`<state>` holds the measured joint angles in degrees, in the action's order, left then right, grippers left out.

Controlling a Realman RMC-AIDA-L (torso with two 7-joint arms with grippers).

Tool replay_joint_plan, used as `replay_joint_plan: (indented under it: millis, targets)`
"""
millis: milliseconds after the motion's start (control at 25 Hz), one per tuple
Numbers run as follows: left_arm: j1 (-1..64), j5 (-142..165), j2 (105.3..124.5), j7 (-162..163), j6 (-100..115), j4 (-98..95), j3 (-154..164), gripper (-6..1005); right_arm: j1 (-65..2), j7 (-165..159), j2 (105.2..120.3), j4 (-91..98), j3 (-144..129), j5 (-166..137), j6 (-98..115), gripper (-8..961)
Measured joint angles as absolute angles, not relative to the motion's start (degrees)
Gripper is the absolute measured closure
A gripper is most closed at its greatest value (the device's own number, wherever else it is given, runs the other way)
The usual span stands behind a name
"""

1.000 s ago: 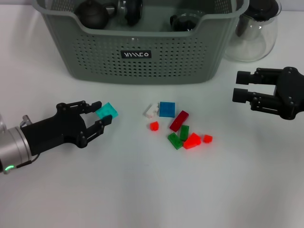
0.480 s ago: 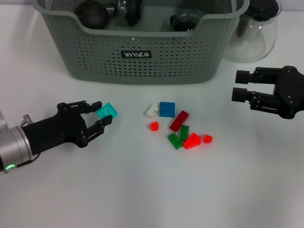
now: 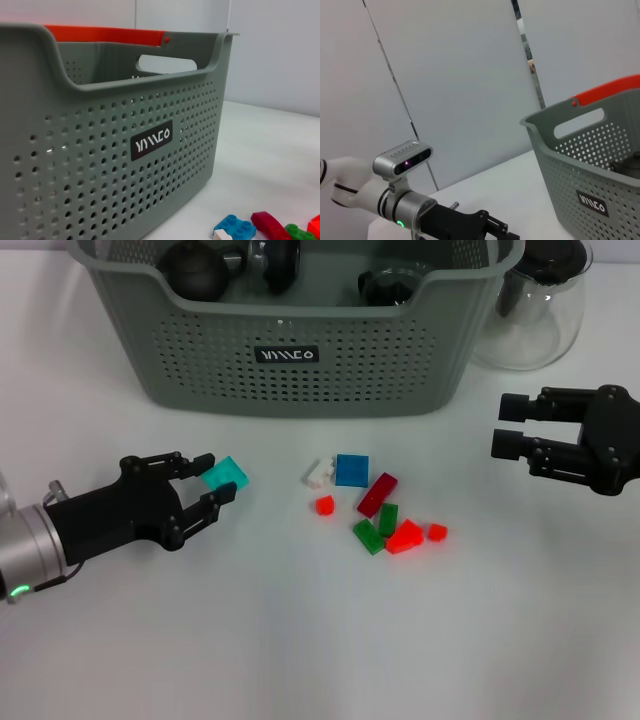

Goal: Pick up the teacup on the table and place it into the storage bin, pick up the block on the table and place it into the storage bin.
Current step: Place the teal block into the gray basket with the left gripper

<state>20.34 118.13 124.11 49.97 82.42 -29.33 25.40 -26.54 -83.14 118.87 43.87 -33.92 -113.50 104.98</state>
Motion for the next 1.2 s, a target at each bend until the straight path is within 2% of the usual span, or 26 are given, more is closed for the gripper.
replay_joint_plan:
  millis: [240, 480, 600, 760, 1000, 1040, 1080, 1200]
  targets:
    - [20.8, 118.2, 124.03, 50.3, 83.9, -30.0, 25.4, 592, -26.4, -82.8, 118.98, 43.2, -33.9, -113.6, 104.8, 419]
    - [21.6, 115.7, 123.19, 56.6, 101.1, -35.3, 23.7, 591, -25.7, -82.6, 119.02, 43.1, -33.9, -113.6, 104.7, 419]
    - [24.6, 111.7, 121.77, 64.8, 108.4, -37.1, 22.1, 590, -25.6, -82.5, 119.01, 43.1, -33.9, -113.7, 104.8, 419]
    - [32.4, 107.2, 118.73, 80.7, 109.4, -39.7, 22.3, 589, -25.6, -82.5, 119.01, 43.2, -33.9, -113.7, 104.8, 419]
    - [45.8, 111.5, 112.48, 104.1, 96.0, -47.0, 31.1, 588, -25.7, -82.5, 119.05, 43.2, -34.3, -113.7, 104.8, 418]
    - [45.8, 111.5, 112.48, 104.1, 96.0, -47.0, 31.1, 588, -25.7, -82.6, 119.07, 43.2, -34.4, -113.7, 104.9, 418]
    - [49.9, 116.7, 111.32, 112.6, 88.9, -49.6, 36.2, 587, -25.7, -82.6, 119.09, 43.2, -34.4, -113.7, 104.9, 418]
    - [53.1, 123.9, 111.58, 120.5, 79.9, -51.4, 42.9, 587, -25.6, -82.6, 119.14, 43.2, -34.2, -113.7, 105.0, 418]
